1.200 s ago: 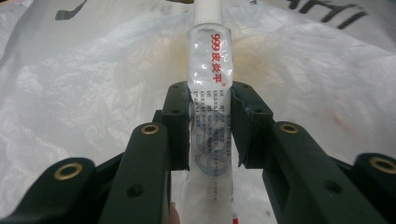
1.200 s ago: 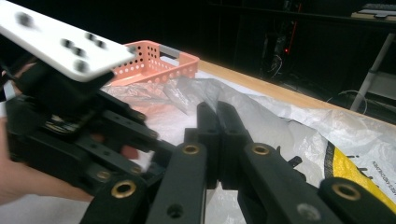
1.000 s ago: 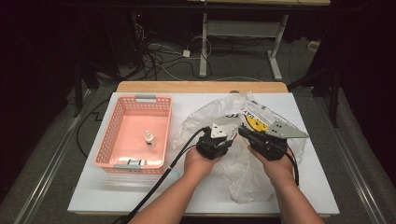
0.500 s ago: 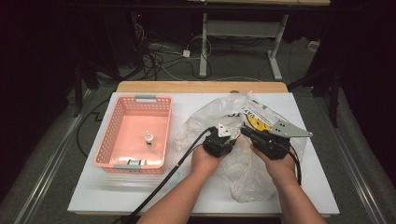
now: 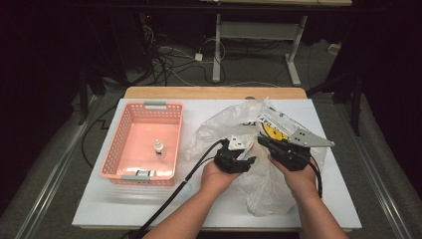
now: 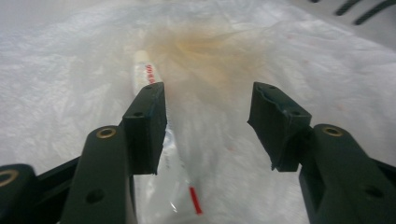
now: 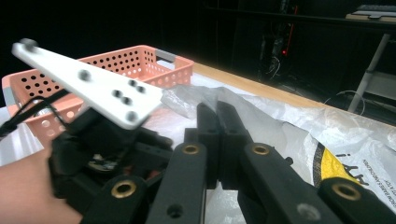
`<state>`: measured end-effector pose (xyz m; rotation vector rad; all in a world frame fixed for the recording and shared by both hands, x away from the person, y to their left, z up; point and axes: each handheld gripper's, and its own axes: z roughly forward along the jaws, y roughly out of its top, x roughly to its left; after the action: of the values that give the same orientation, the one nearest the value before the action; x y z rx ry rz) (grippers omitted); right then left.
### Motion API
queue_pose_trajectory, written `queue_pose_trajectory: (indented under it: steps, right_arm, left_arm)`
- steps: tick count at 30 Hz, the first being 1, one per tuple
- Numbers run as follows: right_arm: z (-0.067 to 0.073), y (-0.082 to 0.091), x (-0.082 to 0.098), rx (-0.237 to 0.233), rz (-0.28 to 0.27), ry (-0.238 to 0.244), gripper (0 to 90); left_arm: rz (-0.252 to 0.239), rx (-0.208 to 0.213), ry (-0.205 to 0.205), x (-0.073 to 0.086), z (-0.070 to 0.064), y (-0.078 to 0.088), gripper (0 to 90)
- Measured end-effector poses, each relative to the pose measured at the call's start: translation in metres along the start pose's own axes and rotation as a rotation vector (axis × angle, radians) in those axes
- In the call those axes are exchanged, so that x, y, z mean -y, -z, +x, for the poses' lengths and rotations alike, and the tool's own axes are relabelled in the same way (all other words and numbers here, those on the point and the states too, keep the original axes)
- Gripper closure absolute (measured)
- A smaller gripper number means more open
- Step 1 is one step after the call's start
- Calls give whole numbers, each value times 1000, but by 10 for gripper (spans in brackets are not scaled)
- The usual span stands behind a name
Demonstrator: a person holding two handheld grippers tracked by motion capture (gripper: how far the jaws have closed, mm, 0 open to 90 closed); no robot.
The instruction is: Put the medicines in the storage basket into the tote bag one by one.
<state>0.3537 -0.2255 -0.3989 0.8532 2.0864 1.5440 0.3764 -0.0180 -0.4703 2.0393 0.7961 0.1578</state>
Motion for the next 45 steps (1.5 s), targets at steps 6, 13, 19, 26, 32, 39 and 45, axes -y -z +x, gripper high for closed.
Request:
queue_pose_trajectory:
  steps: [6,13,19,26,32,39,45]
  right_arm:
    - [1,2,0,1,-3,3,900]
    - [2,3,0,0,-5,14,900]
    - [3,4,-1,3,-6,11,900]
    - [3,4,0,7,-4,11,900]
    - [4,3,0,7,-2,11,900]
    - [5,1,0,3,-1,17,900]
    - [6,1,0,2,0,17,900]
  left_arm:
    - [-19,41,8,8,-6,18,387]
    - [-27,84,9,18,-8,38,224]
    - [-36,72,17,27,-10,59,94]
    - [-50,42,26,31,-11,85,0]
    - [-62,4,37,36,-8,112,0]
    - [-74,-55,42,43,5,140,0]
    - [-84,-112,81,51,26,164,0]
